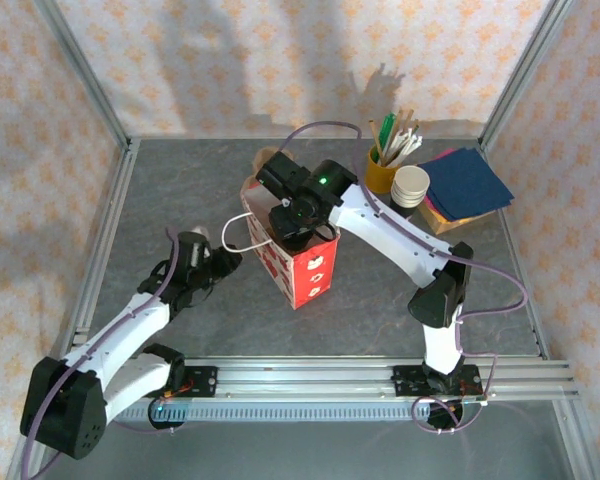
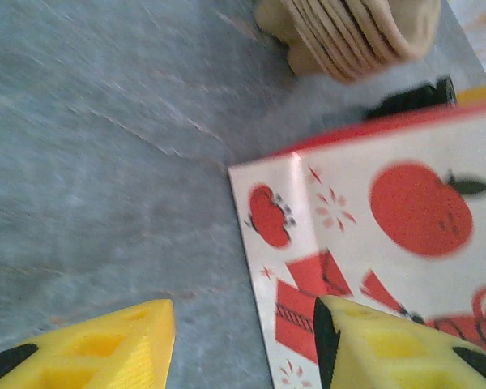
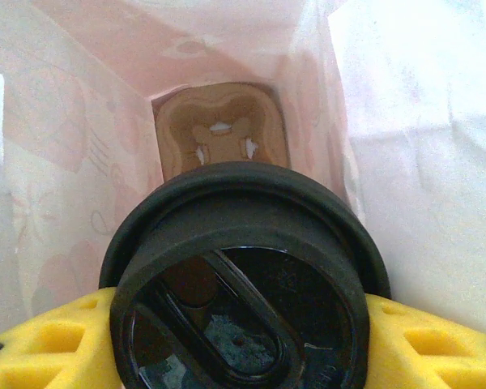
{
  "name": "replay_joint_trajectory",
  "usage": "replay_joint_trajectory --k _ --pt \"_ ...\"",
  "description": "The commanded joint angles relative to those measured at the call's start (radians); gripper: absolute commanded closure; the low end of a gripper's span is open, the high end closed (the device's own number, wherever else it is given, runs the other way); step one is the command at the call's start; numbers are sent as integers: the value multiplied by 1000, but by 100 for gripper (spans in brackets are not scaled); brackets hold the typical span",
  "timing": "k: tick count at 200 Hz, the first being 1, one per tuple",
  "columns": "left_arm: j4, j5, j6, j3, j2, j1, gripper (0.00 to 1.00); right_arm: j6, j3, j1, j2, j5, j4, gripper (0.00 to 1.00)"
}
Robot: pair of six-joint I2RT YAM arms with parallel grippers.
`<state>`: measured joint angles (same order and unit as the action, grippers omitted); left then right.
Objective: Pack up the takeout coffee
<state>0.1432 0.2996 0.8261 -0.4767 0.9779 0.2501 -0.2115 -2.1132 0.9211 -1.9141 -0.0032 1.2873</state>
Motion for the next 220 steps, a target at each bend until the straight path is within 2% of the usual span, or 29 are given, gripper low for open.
replay_joint_trajectory --k 1,76,110,152,220 --pt "8 12 -65 -45 32 -56 49 15 -3 1 -9 -6 18 50" --pt "-225 80 -114 -200 313 -103 50 -19 18 11 -2 -47 20 51" --pt "-311 179 -100 -252 431 -100 51 -44 25 19 6 -57 20 51" --pt "-349 188 -76 -266 465 -42 53 -68 25 20 24 -58 21 51" --pt "-314 176 -111 -278 468 -38 53 -85 18 11 15 -18 21 51"
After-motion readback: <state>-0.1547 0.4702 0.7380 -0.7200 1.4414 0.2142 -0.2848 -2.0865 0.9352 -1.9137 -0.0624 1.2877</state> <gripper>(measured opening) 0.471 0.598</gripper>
